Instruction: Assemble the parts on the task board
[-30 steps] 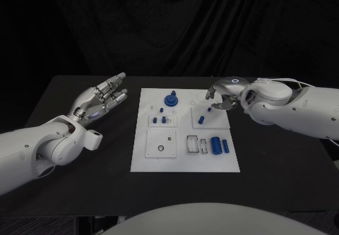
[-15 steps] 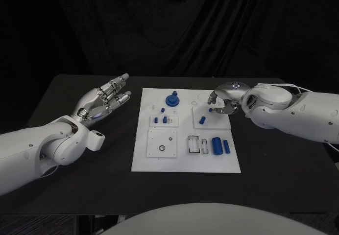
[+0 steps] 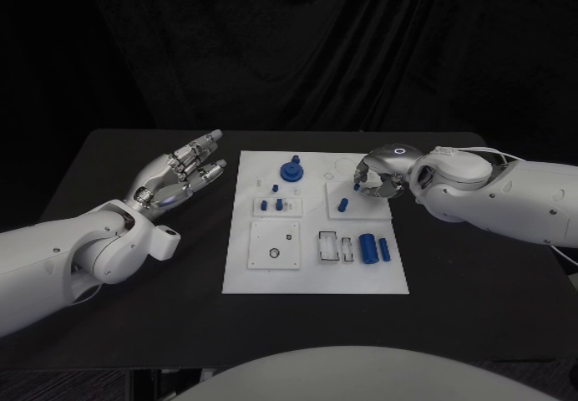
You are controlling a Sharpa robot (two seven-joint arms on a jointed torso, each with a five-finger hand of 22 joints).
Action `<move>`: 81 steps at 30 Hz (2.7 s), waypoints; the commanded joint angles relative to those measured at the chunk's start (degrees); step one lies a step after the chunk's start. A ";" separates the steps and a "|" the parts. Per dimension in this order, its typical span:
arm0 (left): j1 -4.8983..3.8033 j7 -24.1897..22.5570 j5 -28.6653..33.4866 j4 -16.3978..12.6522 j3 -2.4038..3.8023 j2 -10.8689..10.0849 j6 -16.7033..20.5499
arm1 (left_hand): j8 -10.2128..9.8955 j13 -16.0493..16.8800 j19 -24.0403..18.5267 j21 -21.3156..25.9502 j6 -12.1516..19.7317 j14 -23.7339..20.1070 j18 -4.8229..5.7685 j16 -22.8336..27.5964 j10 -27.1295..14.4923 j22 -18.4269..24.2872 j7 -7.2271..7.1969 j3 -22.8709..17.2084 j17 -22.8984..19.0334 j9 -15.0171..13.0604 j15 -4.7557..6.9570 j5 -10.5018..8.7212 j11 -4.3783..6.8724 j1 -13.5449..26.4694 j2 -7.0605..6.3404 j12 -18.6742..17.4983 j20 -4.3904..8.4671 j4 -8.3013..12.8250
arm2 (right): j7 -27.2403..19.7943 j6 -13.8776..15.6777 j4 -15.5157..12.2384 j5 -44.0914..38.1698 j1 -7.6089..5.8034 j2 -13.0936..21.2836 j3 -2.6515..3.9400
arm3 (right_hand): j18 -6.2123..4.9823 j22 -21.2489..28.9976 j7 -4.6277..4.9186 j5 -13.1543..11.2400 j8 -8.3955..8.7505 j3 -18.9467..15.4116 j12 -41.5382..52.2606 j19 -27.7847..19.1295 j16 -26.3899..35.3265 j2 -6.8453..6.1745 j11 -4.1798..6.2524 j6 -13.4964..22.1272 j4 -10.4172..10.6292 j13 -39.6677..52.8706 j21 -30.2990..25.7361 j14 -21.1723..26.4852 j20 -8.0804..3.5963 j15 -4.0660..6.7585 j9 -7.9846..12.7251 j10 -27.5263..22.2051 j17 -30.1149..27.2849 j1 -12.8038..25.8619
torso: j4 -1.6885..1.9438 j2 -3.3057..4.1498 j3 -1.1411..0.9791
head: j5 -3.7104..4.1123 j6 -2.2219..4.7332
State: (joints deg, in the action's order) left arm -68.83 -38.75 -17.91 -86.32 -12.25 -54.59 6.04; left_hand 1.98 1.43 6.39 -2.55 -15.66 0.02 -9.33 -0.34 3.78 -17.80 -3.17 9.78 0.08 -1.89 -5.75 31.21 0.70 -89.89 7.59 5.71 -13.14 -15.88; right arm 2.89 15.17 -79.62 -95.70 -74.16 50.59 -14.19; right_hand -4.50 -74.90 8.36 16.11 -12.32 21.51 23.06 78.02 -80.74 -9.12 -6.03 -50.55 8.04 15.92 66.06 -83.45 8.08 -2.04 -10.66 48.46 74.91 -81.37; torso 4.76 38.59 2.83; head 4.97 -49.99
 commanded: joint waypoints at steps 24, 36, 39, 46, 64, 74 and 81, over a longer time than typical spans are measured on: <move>0.62 -8.11 0.38 1.70 0.06 0.86 -3.24 | -0.19 -0.07 -0.56 0.00 0.56 0.42 -0.87 0.19 -0.47 1.17 1.15 -0.35 0.07 0.06 -2.27 2.22 -2.40 -2.93 0.00 0.05 -2.79 1.98 | -4.02 8.85 1.62 2.85 1.07 -0.81 0.01 | -0.44 -8.59 -0.20 0.07 0.92 1.07 -0.70 0.51 -0.51 0.27 0.24 0.19 0.53 -1.71 0.53 -0.39 -0.45 0.47 -1.13 5.71 1.85 0.10 | -0.05 0.00 0.13 | -0.20 -0.01; 0.80 -8.00 0.38 2.02 0.06 1.07 -3.42 | -0.17 -0.04 -0.27 -0.13 0.45 0.66 -0.92 0.11 -0.39 0.90 1.25 -0.48 0.15 0.04 -2.46 2.68 -2.69 -3.18 0.01 0.21 -3.01 2.40 | -4.06 7.58 2.17 3.04 1.22 -1.08 0.01 | -0.41 -8.63 0.42 0.11 0.63 1.32 -1.23 0.62 -0.64 0.48 0.33 -0.90 0.62 -2.19 0.66 -0.48 -0.55 0.56 -1.57 6.27 1.96 0.15 | -0.08 0.06 0.11 | -0.30 -0.01; 0.86 -8.00 0.38 2.03 0.06 1.12 -3.51 | -0.18 -0.06 -0.07 -0.22 0.52 0.75 -0.93 0.08 -0.43 0.64 1.20 -0.54 0.17 0.05 -2.58 2.84 -2.78 -3.27 0.04 0.17 -3.12 2.58 | -3.90 6.68 2.58 3.05 1.45 -1.25 0.02 | -0.40 -8.64 0.48 0.11 0.51 1.36 -1.33 0.64 -0.67 0.51 0.33 -1.31 0.61 -2.29 0.68 -0.51 -0.56 0.57 -1.69 6.47 1.99 0.15 | -0.07 0.06 0.11 | -0.56 -0.01; 0.93 -7.94 0.38 2.08 0.06 1.19 -3.73 | -0.18 -0.06 0.14 -0.32 0.56 0.85 -0.94 0.05 -0.47 0.40 1.18 -0.62 0.20 0.05 -2.68 2.92 -2.78 -3.37 0.07 0.16 -3.22 2.76 | -3.93 5.44 3.42 3.05 1.84 -1.62 0.02 | -0.33 -8.74 0.52 0.11 0.21 1.56 -1.75 0.87 -0.89 0.69 0.35 -2.59 0.59 -2.66 1.05 -0.69 -0.59 0.59 -1.97 7.13 2.26 0.19 | -0.06 0.07 0.09 | -0.65 -0.01; 1.16 -7.46 0.38 2.18 0.06 1.28 -4.34 | -0.18 -0.06 0.86 -0.64 0.61 1.08 -0.94 -0.01 -0.48 -0.32 1.28 -0.94 0.26 0.05 -3.03 3.07 -2.95 -3.58 0.43 0.23 -3.44 3.17 | -5.99 6.88 4.95 4.06 2.65 -2.74 0.02 | -0.27 -8.85 0.16 0.09 0.01 2.09 -2.10 1.11 -0.99 1.01 0.78 -4.25 -0.33 -3.13 1.46 -0.78 -0.83 0.92 -2.38 8.97 2.31 -0.68 | -0.08 0.11 0.03 | -0.85 -0.01; 1.43 -7.06 0.38 2.38 0.06 1.34 -4.58 | -0.10 -0.06 1.28 -0.80 0.13 1.19 -0.81 -0.04 -0.53 -0.42 2.15 -1.35 0.28 -0.02 -3.38 3.25 -2.98 -3.87 0.63 0.23 -3.52 3.89 | -6.13 6.54 5.29 4.12 2.96 -2.95 0.02 | -0.29 -8.83 -0.12 0.06 -0.27 2.19 -2.32 1.08 -0.90 1.17 1.13 -5.55 -0.92 -3.43 1.40 -0.72 -1.08 1.21 -2.79 10.39 2.16 -1.07 | -0.07 0.10 0.04 | -0.89 -0.01; 1.63 -6.86 0.38 2.35 0.06 1.29 -4.62 | -0.03 -0.06 1.47 -0.87 -0.26 1.24 -0.74 -0.05 -0.55 -0.56 2.78 -1.48 0.30 -0.07 -3.48 3.23 -2.76 -3.87 0.67 0.26 -3.55 4.15 | -6.20 7.43 5.35 4.12 3.02 -2.92 0.02 | -0.27 -8.86 -0.41 0.07 -0.55 2.54 -2.63 1.10 -0.87 1.63 1.53 -6.92 -2.02 -3.73 1.51 -0.70 -1.41 1.56 -3.25 11.92 2.11 -2.13 | -0.04 0.11 0.07 | -1.02 -0.01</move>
State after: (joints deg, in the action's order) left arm -67.32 -38.82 -17.82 -83.88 -12.26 -53.36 2.19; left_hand 1.99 1.45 7.53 -3.22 -15.90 1.26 -9.30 -0.38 3.16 -18.31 -0.67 8.34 0.30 -1.90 -8.82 34.09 -1.95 -93.40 8.25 5.71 -16.70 -12.07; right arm -3.11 21.86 -74.27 -91.54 -71.47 47.63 -14.08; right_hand -4.50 -74.91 7.89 16.10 -12.64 24.02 20.76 79.05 -81.46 -7.46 -4.58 -57.21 6.24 12.17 67.39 -83.93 7.06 -0.90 -13.87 60.12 74.91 -83.21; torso 4.70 38.71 2.86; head 3.99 -49.99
